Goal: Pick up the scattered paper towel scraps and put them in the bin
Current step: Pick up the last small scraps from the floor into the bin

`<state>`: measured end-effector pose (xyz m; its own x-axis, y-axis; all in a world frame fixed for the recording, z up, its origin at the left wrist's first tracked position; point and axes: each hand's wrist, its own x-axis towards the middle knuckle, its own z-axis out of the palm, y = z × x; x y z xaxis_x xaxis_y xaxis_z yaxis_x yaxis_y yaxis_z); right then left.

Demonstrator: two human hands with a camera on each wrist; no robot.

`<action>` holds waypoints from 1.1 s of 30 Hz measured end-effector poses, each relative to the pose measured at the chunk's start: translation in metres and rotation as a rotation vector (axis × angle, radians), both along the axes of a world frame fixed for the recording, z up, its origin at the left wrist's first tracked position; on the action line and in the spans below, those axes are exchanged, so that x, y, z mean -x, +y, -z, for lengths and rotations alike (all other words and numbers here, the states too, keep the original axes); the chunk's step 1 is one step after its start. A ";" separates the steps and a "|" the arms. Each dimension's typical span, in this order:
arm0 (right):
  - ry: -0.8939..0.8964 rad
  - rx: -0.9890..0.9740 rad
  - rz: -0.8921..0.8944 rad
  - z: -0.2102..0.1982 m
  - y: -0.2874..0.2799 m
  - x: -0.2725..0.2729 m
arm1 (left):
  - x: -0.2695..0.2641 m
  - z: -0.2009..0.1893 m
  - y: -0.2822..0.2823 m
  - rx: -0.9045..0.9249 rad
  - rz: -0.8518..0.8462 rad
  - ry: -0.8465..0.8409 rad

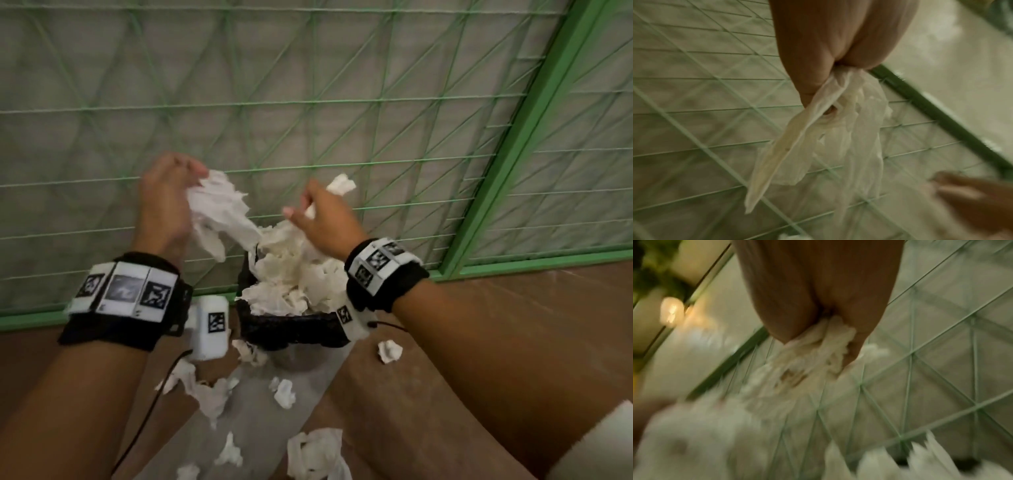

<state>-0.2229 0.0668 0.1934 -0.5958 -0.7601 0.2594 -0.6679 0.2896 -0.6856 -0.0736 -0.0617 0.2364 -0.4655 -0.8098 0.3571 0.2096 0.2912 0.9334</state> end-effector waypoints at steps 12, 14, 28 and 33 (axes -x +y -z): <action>-0.604 0.376 0.329 0.034 0.044 0.107 | 0.044 0.131 0.025 0.621 0.565 -1.138; -0.457 0.063 0.415 0.078 0.062 0.147 | 0.053 0.141 0.018 0.688 0.607 -1.208; -0.213 -0.776 0.357 0.315 0.128 0.202 | 0.069 0.133 0.016 0.731 0.309 -1.124; 0.016 -0.749 0.273 0.299 0.129 0.161 | 0.054 0.098 0.002 0.510 0.402 -0.971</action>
